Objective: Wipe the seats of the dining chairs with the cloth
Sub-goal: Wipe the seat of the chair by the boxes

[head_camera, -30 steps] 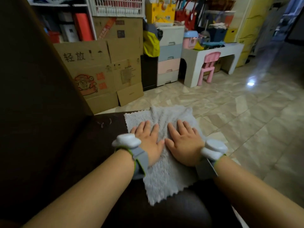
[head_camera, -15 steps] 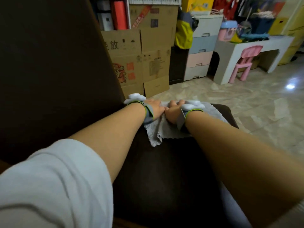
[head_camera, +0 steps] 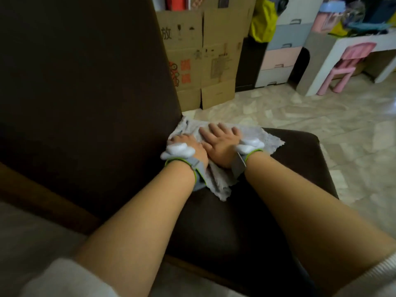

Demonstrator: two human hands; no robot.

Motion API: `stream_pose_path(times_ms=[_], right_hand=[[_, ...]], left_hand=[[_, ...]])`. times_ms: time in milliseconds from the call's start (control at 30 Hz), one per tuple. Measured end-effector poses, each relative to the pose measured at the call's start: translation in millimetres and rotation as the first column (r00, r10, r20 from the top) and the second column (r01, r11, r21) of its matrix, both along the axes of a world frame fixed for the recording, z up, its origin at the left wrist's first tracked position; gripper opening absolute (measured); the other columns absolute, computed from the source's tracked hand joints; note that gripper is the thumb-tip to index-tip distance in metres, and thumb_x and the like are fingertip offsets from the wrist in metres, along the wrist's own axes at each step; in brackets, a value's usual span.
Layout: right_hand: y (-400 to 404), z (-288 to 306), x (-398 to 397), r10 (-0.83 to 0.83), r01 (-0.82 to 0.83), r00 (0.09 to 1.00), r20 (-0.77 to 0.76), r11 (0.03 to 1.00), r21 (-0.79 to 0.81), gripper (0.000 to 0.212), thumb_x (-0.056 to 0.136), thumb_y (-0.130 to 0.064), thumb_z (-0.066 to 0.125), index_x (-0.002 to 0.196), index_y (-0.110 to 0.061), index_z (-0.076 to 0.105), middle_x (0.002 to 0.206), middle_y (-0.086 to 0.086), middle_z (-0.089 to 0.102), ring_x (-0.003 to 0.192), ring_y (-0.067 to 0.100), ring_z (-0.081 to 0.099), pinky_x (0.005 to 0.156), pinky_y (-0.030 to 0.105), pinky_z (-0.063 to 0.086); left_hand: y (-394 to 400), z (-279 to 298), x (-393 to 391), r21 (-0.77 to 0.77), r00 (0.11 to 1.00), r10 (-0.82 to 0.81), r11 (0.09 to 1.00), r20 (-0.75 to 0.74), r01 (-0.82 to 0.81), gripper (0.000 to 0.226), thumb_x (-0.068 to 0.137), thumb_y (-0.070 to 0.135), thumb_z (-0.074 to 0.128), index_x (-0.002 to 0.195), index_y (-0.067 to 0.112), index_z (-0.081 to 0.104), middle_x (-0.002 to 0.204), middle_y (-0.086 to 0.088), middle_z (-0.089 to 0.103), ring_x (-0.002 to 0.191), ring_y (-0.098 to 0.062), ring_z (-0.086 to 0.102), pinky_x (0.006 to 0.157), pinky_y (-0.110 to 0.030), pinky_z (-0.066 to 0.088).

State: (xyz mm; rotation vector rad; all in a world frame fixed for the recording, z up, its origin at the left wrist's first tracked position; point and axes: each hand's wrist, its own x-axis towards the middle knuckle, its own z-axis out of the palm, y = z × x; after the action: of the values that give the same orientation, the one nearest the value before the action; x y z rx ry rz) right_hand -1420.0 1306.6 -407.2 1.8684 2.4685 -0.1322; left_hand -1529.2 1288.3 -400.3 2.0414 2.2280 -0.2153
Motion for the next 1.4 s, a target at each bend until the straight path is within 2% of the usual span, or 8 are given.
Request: stream_pose_path(times_ms=[100, 300, 533, 767, 933, 1133, 1267, 1400], right_hand=[[-62, 0, -6, 0.143, -0.143, 0.99, -0.005, 0.984, -0.106, 0.057, 0.098, -0.052, 0.016, 0.152, -0.036, 0.007, 0.162, -0.001, 0.0, 0.149, 0.022, -0.004, 0.119, 0.049, -0.001], [-156, 9, -12, 0.305, -0.304, 0.952, -0.017, 0.94, -0.154, 0.066, 0.088, -0.055, -0.005, 0.151, -0.037, -0.003, 0.16, -0.006, -0.013, 0.147, 0.018, -0.018, 0.117, 0.046, -0.014], [-75, 12, -15, 0.097, -0.12, 0.987, -0.128, 0.976, -0.182, 0.049, 0.103, -0.043, 0.018, 0.151, -0.04, 0.007, 0.162, -0.009, -0.001, 0.148, 0.012, -0.009, 0.119, 0.042, -0.009], [32, 1, -33, -0.015, 0.008, 0.999, -0.041, 0.982, -0.188, 0.052, 0.102, -0.044, 0.018, 0.152, -0.033, 0.011, 0.162, -0.006, 0.004, 0.149, 0.017, 0.0, 0.118, 0.046, -0.002], [62, 12, -33, 0.026, -0.032, 0.999, -0.037, 0.987, -0.156, 0.046, 0.106, -0.023, 0.025, 0.15, -0.008, 0.026, 0.157, 0.01, 0.025, 0.144, 0.025, 0.022, 0.108, 0.024, 0.009], [100, 13, -19, -0.066, 0.077, 0.996, 0.055, 0.972, -0.222, 0.057, 0.094, -0.021, 0.058, 0.141, 0.002, 0.036, 0.146, 0.021, 0.037, 0.135, 0.033, 0.038, 0.108, 0.039, 0.032], [82, 7, -13, -0.17, 0.155, 0.981, -0.098, 0.977, -0.145, 0.043, 0.104, -0.019, 0.032, 0.142, 0.001, 0.033, 0.149, 0.019, 0.034, 0.137, 0.029, 0.036, 0.108, 0.035, 0.028], [31, -7, -1, -0.103, 0.099, 0.993, -0.059, 0.993, -0.065, 0.049, 0.102, -0.039, 0.018, 0.147, -0.022, 0.027, 0.158, 0.003, 0.023, 0.145, 0.023, 0.02, 0.115, 0.04, 0.016]], left_hand=[[-58, 3, -15, -0.04, 0.988, -0.002, 0.999, -0.153, -0.004, 0.061, 0.101, 0.037, 0.026, 0.146, -0.003, 0.019, 0.144, -0.021, 0.037, 0.131, -0.035, 0.037, 0.107, -0.041, 0.029], [-153, 14, -40, -0.051, 0.993, -0.042, 0.998, -0.107, 0.037, 0.071, 0.095, 0.044, 0.037, 0.148, 0.002, 0.015, 0.149, -0.026, 0.022, 0.132, -0.036, 0.032, 0.11, -0.041, 0.026], [-87, 7, -28, 0.087, 0.959, -0.011, 0.996, 0.284, -0.014, 0.058, 0.099, 0.025, 0.038, 0.15, 0.012, 0.014, 0.155, -0.015, 0.017, 0.14, -0.03, 0.021, 0.113, -0.038, 0.022], [-2, -4, -21, 0.037, 0.964, -0.045, 0.999, 0.261, 0.036, 0.058, 0.101, 0.025, 0.019, 0.151, 0.007, -0.005, 0.16, -0.009, -0.004, 0.147, -0.023, -0.003, 0.118, -0.033, -0.003], [57, -21, -23, 0.024, 0.95, -0.115, 0.993, 0.29, 0.113, 0.061, 0.097, 0.033, 0.022, 0.15, 0.007, 0.008, 0.158, -0.01, 0.01, 0.145, -0.027, 0.009, 0.119, -0.039, 0.008], [103, -18, -3, -0.068, 0.97, -0.219, 0.972, 0.106, 0.226, 0.058, 0.097, 0.033, 0.022, 0.149, 0.009, 0.017, 0.151, -0.019, 0.023, 0.138, -0.041, 0.021, 0.114, -0.05, 0.013], [92, -10, -5, -0.051, 0.958, -0.264, 0.961, 0.115, 0.271, 0.054, 0.099, 0.031, 0.023, 0.149, 0.012, 0.017, 0.148, -0.017, 0.028, 0.135, -0.04, 0.025, 0.113, -0.049, 0.017], [49, -13, -16, -0.038, 0.947, -0.147, 0.986, 0.287, 0.165, 0.057, 0.099, 0.038, 0.018, 0.152, 0.02, 0.009, 0.161, -0.004, 0.002, 0.147, -0.026, 0.004, 0.119, -0.039, 0.007]])
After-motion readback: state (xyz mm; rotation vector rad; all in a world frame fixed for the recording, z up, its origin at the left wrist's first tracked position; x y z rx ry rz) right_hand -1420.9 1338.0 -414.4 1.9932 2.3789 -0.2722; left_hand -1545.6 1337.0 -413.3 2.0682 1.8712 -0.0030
